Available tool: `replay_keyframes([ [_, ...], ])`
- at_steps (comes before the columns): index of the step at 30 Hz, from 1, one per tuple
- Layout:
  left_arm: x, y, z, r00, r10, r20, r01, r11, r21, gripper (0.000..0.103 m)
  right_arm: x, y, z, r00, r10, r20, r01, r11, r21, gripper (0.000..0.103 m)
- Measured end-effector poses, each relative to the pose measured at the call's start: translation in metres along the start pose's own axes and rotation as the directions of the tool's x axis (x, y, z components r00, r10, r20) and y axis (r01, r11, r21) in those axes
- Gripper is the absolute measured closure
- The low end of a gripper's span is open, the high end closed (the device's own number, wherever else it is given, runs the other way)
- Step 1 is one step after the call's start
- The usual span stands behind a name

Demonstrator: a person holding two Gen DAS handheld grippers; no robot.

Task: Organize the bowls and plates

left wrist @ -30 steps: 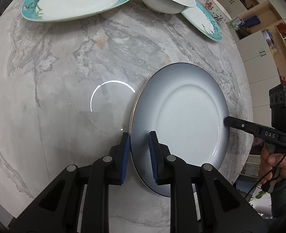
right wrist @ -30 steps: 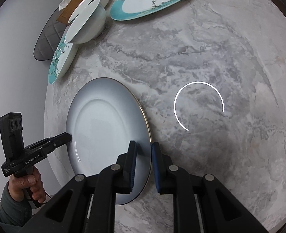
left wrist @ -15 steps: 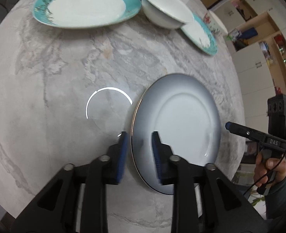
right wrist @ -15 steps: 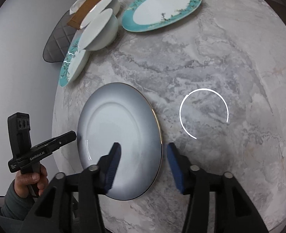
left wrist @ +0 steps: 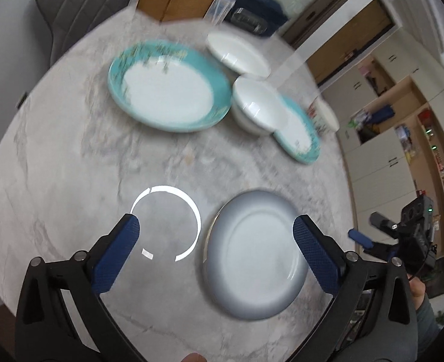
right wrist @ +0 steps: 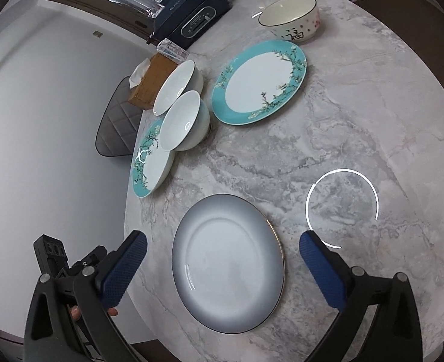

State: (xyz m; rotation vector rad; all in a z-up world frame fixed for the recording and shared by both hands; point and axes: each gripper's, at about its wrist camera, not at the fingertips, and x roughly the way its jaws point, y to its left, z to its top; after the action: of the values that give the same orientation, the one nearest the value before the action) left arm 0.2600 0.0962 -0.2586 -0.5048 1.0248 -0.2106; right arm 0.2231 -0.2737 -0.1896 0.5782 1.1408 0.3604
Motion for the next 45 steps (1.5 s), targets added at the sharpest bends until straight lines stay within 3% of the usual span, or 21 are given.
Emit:
replay_keyframes([
  [2,-0.004,-0.016,0.001,0.999,-0.017,0.037,0.016,0.999,0.03,0.0,-0.001,0.001,0.001,1.0,-0.001,0.012,0.001,1.0,-0.008,0.0],
  [4,0.001,-0.034,0.005,0.998,-0.049,0.028,0.047,0.998,0.049,0.0,-0.001,-0.001,0.005,1.0,0.008,0.025,-0.008,1.0,0.009,0.0],
  [7,0.017,-0.067,0.015,0.993,-0.115,-0.032,0.116,0.992,0.055,0.0,-0.011,-0.008,0.019,0.998,0.025,0.053,-0.027,0.999,0.027,0.0],
  [10,0.039,-0.104,0.049,0.985,-0.121,-0.126,0.135,0.984,0.115,0.0,-0.017,-0.014,0.04,0.996,0.023,0.086,-0.023,1.0,0.003,0.0],
  [15,0.083,-0.166,0.121,0.983,-0.063,-0.171,0.11,0.953,0.283,0.0,-0.013,-0.029,0.088,0.991,0.052,0.124,-0.052,0.999,-0.006,0.0],
  [20,0.142,-0.209,0.178,0.98,0.003,-0.2,0.062,0.948,0.314,0.001,0.004,-0.052,0.128,0.991,0.077,0.11,-0.078,0.997,0.009,0.0],
  [24,0.202,-0.222,0.204,0.962,0.053,-0.266,0.035,0.948,0.316,0.001,0.019,-0.075,0.144,0.99,0.106,0.089,-0.113,0.991,0.073,0.0],
  [26,0.228,-0.225,0.214,0.946,0.076,-0.316,0.039,0.938,0.343,0.001,0.026,-0.082,0.147,0.991,0.107,0.077,-0.114,0.99,0.088,0.002],
  [28,0.25,-0.226,0.217,0.926,0.114,-0.36,0.031,0.926,0.376,0.001,0.029,-0.087,0.147,0.992,0.105,0.072,-0.112,0.989,0.093,0.002],
  [30,0.262,-0.226,0.213,0.914,0.103,-0.392,0.054,0.927,0.37,0.001,0.034,-0.094,0.147,0.992,0.111,0.063,-0.117,0.988,0.102,0.003],
  [37,0.273,-0.221,0.186,0.92,0.092,-0.382,0.055,0.933,0.356,0.001,0.041,-0.12,0.155,0.994,0.093,0.06,-0.1,0.986,0.136,0.004],
  [41,0.283,-0.21,0.189,0.914,0.102,-0.394,0.046,0.936,0.35,0.001,0.047,-0.12,0.159,0.994,0.09,0.059,-0.096,0.989,0.109,0.005],
  [45,0.293,-0.206,0.189,0.899,0.086,-0.43,0.082,0.931,0.357,0.001,0.055,-0.122,0.157,0.995,0.09,0.04,-0.094,0.99,0.101,0.006],
])
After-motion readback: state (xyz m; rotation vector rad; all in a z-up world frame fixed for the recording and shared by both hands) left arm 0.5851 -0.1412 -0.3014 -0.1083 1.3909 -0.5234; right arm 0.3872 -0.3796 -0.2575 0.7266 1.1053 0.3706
